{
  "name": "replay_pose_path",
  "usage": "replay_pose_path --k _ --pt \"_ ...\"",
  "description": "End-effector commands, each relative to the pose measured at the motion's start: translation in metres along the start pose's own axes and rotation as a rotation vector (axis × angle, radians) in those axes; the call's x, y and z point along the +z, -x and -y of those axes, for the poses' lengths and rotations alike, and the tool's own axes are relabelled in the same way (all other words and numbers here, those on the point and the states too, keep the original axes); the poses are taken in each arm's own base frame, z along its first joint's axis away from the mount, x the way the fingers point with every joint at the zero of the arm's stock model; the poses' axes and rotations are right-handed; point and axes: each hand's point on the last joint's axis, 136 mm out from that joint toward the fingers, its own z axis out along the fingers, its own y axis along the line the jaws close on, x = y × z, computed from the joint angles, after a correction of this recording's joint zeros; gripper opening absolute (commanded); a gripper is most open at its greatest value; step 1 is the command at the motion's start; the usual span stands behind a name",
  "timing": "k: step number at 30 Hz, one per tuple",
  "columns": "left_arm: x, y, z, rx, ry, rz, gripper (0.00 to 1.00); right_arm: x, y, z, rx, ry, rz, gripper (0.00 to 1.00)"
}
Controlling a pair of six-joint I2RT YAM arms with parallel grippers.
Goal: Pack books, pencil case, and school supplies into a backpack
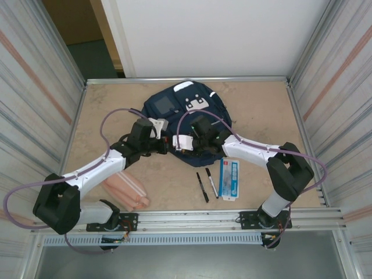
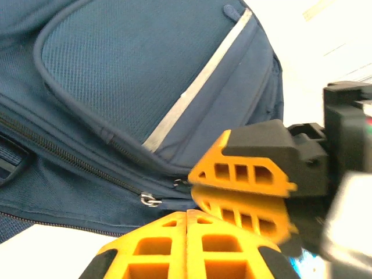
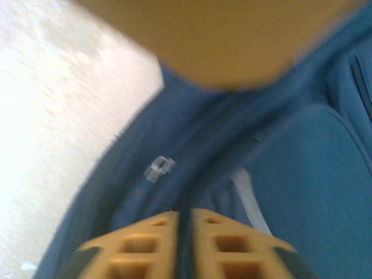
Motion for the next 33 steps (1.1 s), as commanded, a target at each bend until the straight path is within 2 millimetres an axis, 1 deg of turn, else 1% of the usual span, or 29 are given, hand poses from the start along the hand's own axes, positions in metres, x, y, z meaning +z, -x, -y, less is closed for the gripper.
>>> replay_pose_path --k 1,4,6,7,8,9,10,11,12,14,15,16,17,19,22,26,30,31,33 --pt "-0.011 0.014 0.004 0.010 -0.018 0.060 0.00 -0.004 -0.019 0.010 0.011 -0.075 -0.070 0.00" --pt "-0.011 0.012 -0.025 -0.022 0.092 0.056 0.00 -0.014 -0.009 0.009 0.007 -0.060 0.011 0.00" --pt "-0.009 0.010 -0.043 -0.037 0.137 0.048 0.00 -0.021 -0.007 0.009 -0.007 -0.061 0.025 0.00" --pt "-0.008 0.009 -0.044 -0.026 0.129 0.039 0.00 -0.024 -0.006 0.009 -0.008 -0.057 0.037 0.00" --pt "-0.005 0.008 -0.039 0.014 0.093 0.027 0.00 -0.027 -0.004 0.008 0.002 -0.043 0.062 0.00" --pt "-0.002 0.006 -0.033 0.056 0.054 0.013 0.00 -0.031 -0.003 0.009 0.032 -0.028 0.092 0.06" --pt "0.001 0.004 -0.029 0.071 0.030 0.001 0.02 -0.034 0.000 0.011 0.062 -0.018 0.120 0.14" --pt "0.003 0.003 -0.027 0.070 0.014 -0.012 0.14 -0.038 0.000 0.013 0.092 -0.004 0.144 0.22" --pt "0.005 0.002 -0.024 0.067 0.001 -0.020 0.22 -0.042 0.002 0.014 0.099 0.005 0.159 0.27" --pt "0.012 -0.004 -0.022 0.052 -0.012 -0.045 0.27 -0.045 -0.002 0.013 0.078 0.006 0.143 0.42" --pt "0.014 -0.006 -0.022 0.041 -0.011 -0.051 0.29 -0.045 -0.004 0.012 0.058 0.010 0.133 0.45" --pt "0.016 -0.008 -0.021 0.031 -0.011 -0.059 0.31 -0.044 -0.006 0.007 0.024 0.030 0.120 0.46" --pt "0.018 -0.010 -0.021 0.017 -0.010 -0.068 0.35 -0.040 -0.011 0.000 -0.011 0.063 0.095 0.47" --pt "0.019 -0.014 -0.020 -0.018 -0.005 -0.078 0.37 -0.035 -0.019 -0.008 -0.056 0.109 0.038 0.46" --pt "0.021 -0.019 -0.018 -0.047 -0.009 -0.085 0.39 -0.024 -0.030 -0.005 -0.099 0.100 -0.015 0.45" --pt "0.021 -0.025 -0.018 -0.079 -0.004 -0.102 0.40 -0.007 -0.034 0.008 -0.133 0.063 -0.032 0.46" --pt "0.020 -0.028 -0.017 -0.090 -0.005 -0.098 0.44 0.011 -0.045 0.008 -0.162 0.055 -0.088 0.44" --pt "0.019 -0.029 -0.017 -0.089 -0.003 -0.101 0.45 0.014 -0.045 0.010 -0.165 0.033 -0.089 0.42" --pt "0.016 -0.030 -0.017 -0.092 0.003 -0.102 0.46 0.013 -0.039 0.017 -0.159 0.001 -0.068 0.30"
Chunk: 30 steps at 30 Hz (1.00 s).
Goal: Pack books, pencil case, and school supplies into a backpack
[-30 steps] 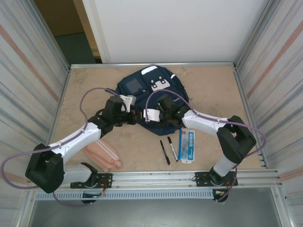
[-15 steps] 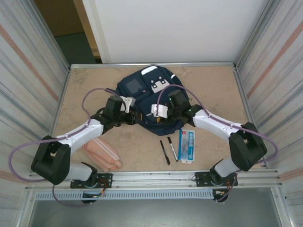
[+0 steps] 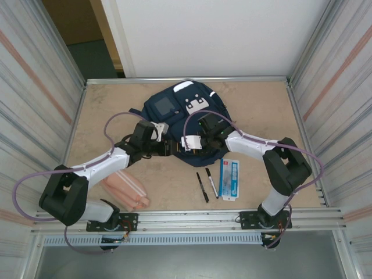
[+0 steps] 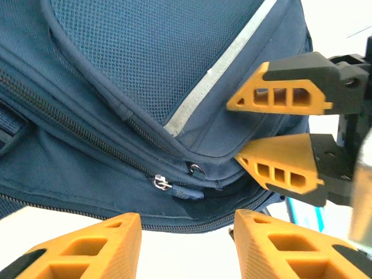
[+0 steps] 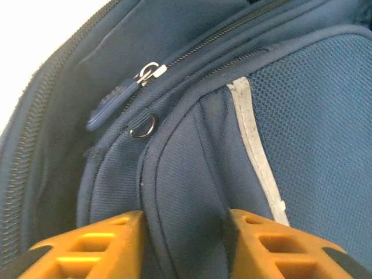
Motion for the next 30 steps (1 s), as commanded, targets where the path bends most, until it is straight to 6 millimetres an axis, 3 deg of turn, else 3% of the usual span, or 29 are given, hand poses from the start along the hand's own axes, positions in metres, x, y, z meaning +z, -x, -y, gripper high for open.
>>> replay_pose_path --k 1,2,4,11,14,20,24,30 --pt "-0.007 -0.002 0.006 -0.011 -0.016 0.015 0.47 -0.002 0.008 0.020 -0.029 -0.090 0.005 0.19" --pt "-0.008 -0.002 0.007 -0.013 -0.022 0.020 0.49 -0.007 0.011 0.024 -0.026 -0.115 0.015 0.08" --pt "-0.008 -0.002 0.009 -0.008 -0.027 0.026 0.52 -0.015 0.018 0.031 0.000 -0.152 0.075 0.00" --pt "-0.005 0.008 0.020 0.018 -0.023 0.026 0.58 -0.070 0.044 0.070 0.131 -0.226 0.291 0.00" --pt "0.000 0.016 0.025 0.036 -0.018 0.025 0.59 -0.080 0.051 0.076 0.129 -0.213 0.326 0.00" --pt "0.006 0.030 0.029 0.085 -0.021 0.059 0.56 -0.089 0.056 0.075 0.123 -0.152 0.348 0.00" --pt "0.013 0.031 0.021 0.141 0.017 0.060 0.52 -0.094 0.056 0.073 0.126 -0.119 0.349 0.00" --pt "0.017 0.027 0.020 0.399 -0.043 0.157 0.52 -0.101 0.057 0.068 0.129 -0.083 0.386 0.00"
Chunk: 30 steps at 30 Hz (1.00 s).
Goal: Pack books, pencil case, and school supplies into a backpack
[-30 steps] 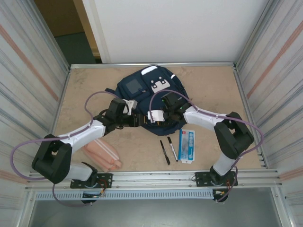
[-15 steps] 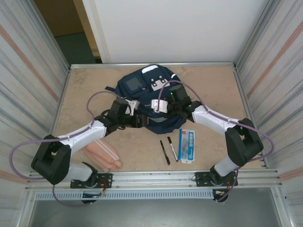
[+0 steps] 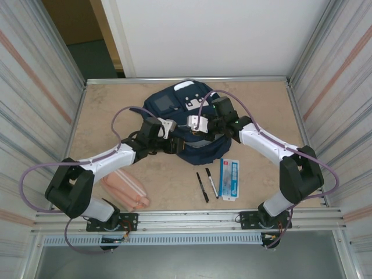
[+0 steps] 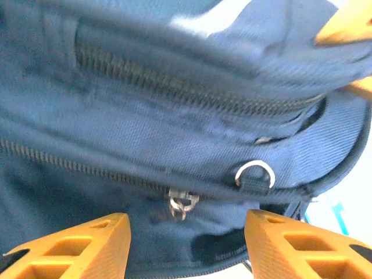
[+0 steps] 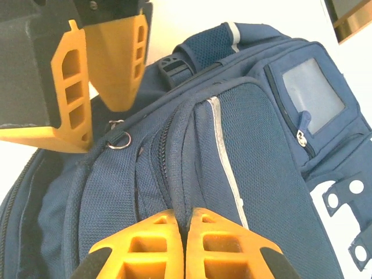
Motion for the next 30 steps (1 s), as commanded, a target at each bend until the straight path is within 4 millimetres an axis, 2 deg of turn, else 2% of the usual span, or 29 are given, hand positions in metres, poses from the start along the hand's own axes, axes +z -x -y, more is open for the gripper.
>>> replay_pose_path --k 1,4,6,9,10,11,12,17,20,26,30 --pt "0.000 0.011 0.004 0.223 -0.059 0.139 0.50 -0.022 0.033 0.006 -0.020 0.007 0.105 0.00" --pt "-0.001 0.016 0.011 0.305 -0.150 0.185 0.35 -0.022 0.034 0.000 -0.028 0.032 0.129 0.00" --pt "0.001 0.010 0.023 0.359 -0.259 0.155 0.32 -0.023 0.035 0.000 -0.026 0.042 0.130 0.00" --pt "0.009 0.000 0.024 0.382 -0.293 0.093 0.26 -0.027 0.036 -0.002 -0.025 0.047 0.130 0.00" --pt "0.011 -0.003 0.022 0.390 -0.291 0.089 0.17 -0.028 0.035 -0.003 -0.028 0.047 0.130 0.00" --pt "0.011 -0.005 0.020 0.393 -0.290 0.092 0.03 -0.028 0.033 -0.004 -0.028 0.048 0.129 0.00" --pt "0.011 -0.006 0.020 0.388 -0.296 0.091 0.00 -0.029 0.031 -0.004 -0.027 0.047 0.123 0.00" --pt "0.008 -0.016 0.014 0.351 -0.272 0.051 0.00 -0.036 0.016 0.000 -0.022 0.012 0.078 0.00" --pt "0.001 -0.019 0.001 0.356 -0.199 0.055 0.00 -0.045 0.003 0.004 -0.008 -0.008 0.071 0.00" --pt "-0.015 0.003 -0.047 0.263 -0.026 0.142 0.00 -0.063 -0.007 0.010 -0.037 -0.049 0.047 0.00" --pt "-0.015 0.009 -0.059 0.243 -0.006 0.142 0.00 -0.066 0.000 0.012 -0.038 -0.055 0.081 0.00"
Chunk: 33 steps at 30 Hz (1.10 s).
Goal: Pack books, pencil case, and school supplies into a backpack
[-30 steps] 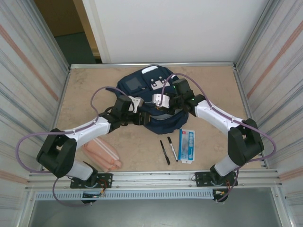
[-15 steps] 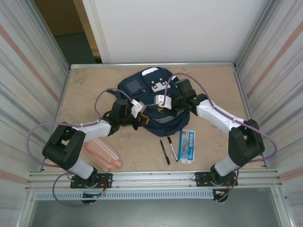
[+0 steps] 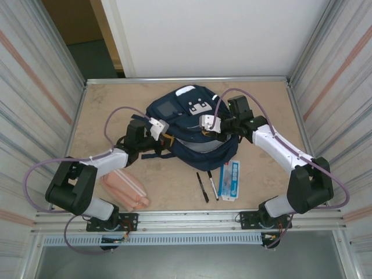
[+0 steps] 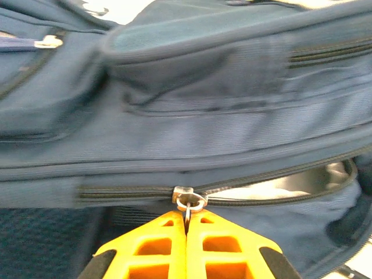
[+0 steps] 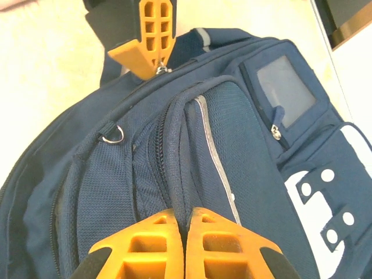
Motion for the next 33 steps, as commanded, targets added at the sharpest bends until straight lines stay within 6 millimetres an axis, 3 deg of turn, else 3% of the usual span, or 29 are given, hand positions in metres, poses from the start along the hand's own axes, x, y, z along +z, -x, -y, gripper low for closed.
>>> replay_pose_path --k 1,7,10,15,21,23,25,28,33 --pt "-0.003 -0.005 -0.019 -0.036 0.068 -0.026 0.00 -0.017 0.012 0.010 -0.041 -0.058 0.039 0.00" --pt "-0.002 -0.001 -0.018 -0.066 0.055 -0.032 0.00 -0.015 0.014 0.005 -0.043 -0.041 0.042 0.00" --pt "-0.010 -0.016 -0.047 -0.121 0.207 -0.091 0.00 -0.015 0.013 0.004 -0.051 -0.051 0.044 0.00" --pt "-0.033 -0.039 -0.107 -0.488 0.379 -0.098 0.00 -0.016 0.016 0.005 -0.048 -0.050 0.043 0.00" --pt "-0.035 -0.047 -0.130 -0.601 0.507 -0.172 0.01 -0.006 0.019 0.001 -0.036 -0.032 0.042 0.00" --pt "-0.033 -0.048 -0.134 -0.628 0.507 -0.165 0.07 0.000 0.020 -0.003 -0.034 -0.026 0.038 0.00" --pt "-0.031 -0.044 -0.132 -0.631 0.486 -0.158 0.25 0.007 0.018 -0.002 -0.011 -0.033 0.031 0.00" --pt "-0.034 -0.034 -0.127 -0.651 0.465 -0.110 0.38 0.021 0.020 0.003 0.045 -0.055 -0.019 0.00" --pt "-0.056 -0.017 -0.110 -0.663 0.454 -0.078 0.47 0.053 0.011 0.001 0.135 -0.045 -0.134 0.00"
